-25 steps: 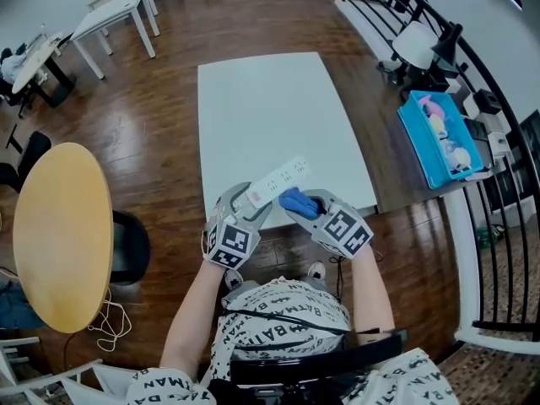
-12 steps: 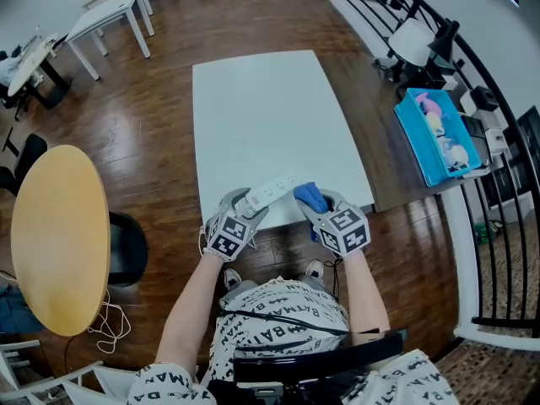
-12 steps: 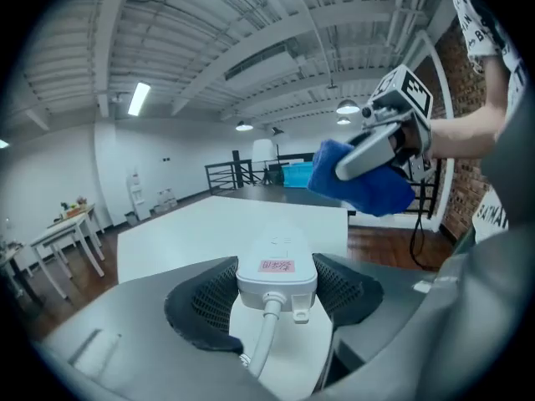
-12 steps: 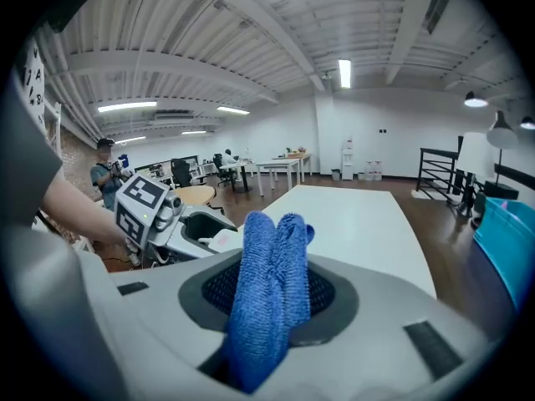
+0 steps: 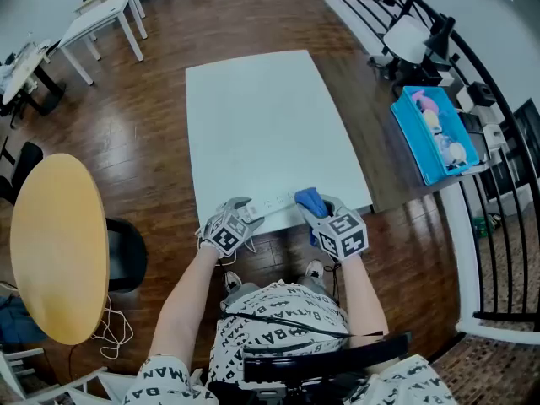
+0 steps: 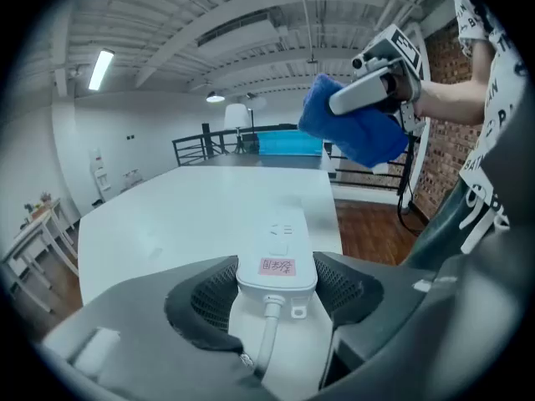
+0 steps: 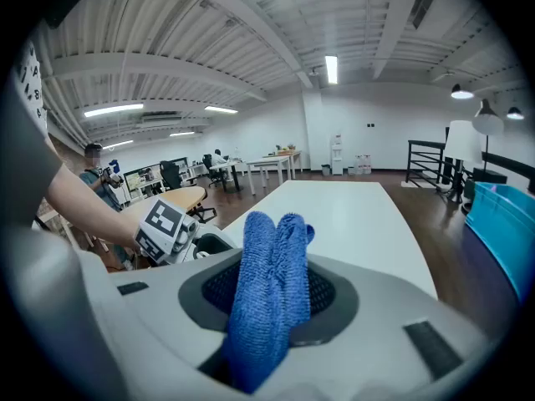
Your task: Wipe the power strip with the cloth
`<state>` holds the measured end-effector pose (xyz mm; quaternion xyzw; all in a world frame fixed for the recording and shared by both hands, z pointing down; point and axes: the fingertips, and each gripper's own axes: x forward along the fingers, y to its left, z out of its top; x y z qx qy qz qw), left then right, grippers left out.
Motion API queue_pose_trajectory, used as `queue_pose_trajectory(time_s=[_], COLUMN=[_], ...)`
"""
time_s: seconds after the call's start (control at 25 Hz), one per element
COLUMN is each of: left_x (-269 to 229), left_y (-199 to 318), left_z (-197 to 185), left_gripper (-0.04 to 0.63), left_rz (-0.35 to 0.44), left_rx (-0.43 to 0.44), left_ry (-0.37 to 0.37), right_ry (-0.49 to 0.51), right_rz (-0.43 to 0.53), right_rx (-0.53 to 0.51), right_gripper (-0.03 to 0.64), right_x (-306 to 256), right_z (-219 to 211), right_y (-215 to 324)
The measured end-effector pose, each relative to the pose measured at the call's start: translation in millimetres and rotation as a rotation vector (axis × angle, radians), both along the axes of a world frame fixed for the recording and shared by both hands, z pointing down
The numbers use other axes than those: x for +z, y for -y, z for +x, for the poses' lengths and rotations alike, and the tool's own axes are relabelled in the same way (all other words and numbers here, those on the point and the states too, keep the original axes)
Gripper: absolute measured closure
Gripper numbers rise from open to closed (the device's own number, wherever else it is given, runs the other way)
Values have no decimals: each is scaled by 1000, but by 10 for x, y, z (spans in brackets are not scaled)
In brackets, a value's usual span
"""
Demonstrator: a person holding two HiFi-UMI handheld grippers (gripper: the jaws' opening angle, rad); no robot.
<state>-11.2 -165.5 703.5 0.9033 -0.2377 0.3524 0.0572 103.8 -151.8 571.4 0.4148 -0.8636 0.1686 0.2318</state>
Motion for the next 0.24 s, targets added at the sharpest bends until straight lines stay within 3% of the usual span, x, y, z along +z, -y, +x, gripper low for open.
queue_pose_trajectory(time_s=[0.12,0.24], left_x=[259,415], left_y=[-4,24], left_z=[-68,-111], left_gripper=[310,302], left_rz=[-51,-103], left_rx=[6,-18], left_ry=[90,108], right_ry=[0,0], right_rz=[1,4], right_rx=[18,26], right_gripper=[485,485], right_x=[-17,-36], right_z=[-23,-57], right_y=[32,73])
